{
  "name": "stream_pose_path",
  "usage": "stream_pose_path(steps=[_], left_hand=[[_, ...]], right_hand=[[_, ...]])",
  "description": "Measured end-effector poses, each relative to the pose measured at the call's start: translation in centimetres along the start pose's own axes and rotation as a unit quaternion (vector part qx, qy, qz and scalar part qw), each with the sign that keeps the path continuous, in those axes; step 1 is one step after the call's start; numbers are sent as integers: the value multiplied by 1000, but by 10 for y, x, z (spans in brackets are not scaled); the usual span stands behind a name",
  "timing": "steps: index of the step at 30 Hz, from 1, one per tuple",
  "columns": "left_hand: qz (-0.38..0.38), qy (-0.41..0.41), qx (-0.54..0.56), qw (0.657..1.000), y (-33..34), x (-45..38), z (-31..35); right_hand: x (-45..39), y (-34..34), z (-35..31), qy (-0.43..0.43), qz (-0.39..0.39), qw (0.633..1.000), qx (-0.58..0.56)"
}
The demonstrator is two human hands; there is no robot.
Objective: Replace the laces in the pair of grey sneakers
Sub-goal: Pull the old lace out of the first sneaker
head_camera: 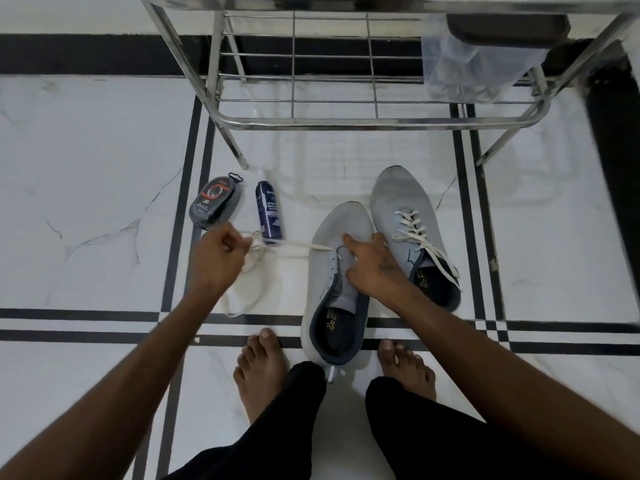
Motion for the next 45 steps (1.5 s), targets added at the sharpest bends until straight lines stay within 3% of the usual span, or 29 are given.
stream_pose_path(steps=[2,4,7,9,12,14,18,23,27,32,37,40,45], left_hand=[[13,-16,-77,997,-17,13,-17],[35,-44,-57,997,-19,21,-32],[136,-153,19,979,-35,25,-68],[159,-164,-36,973,-52,25,-86],[32,-83,-156,984,-30,21,-82],[-10,-20,-188,982,-9,22,-71],[1,67,-265,962,23,16,-47],[-101,51,-296,949,58,5,-49],[-81,79,-265,958,58,6,-42],[-88,116,-324,935,61,18,-33],[-61,138,-293,944,29,36,0],[-26,186,-225,956,-2,49,51],[-114,228,4,967,-22,57,157]], right_hand=[[0,3,-5,-8,-7,1000,-3],[1,9,-13,-25,-20,999,-7],[1,12,-9,-13,-19,1000,5],[0,8,-1,3,-4,1000,16],[-2,7,0,-1,-1,1000,24],[-1,11,-5,-16,-2,1000,25],[-1,13,-13,-31,3,999,20],[5,20,-26,-41,-9,999,19],[6,19,-36,-48,-11,998,30],[5,17,-45,-62,-20,998,14],[17,-3,-48,-49,-6,998,-30],[32,-31,-56,-98,12,991,-88],[75,-59,-98,-225,-123,910,-325]])
Point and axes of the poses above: each hand's wrist, its own x-axis away from the middle knuckle, its own y-axis out of the palm, z = x × y, the point moved 8 cm from there along -x, towards the middle knuckle, and after that the axes turned 5 degrees about -z, right-handed, at the moved point
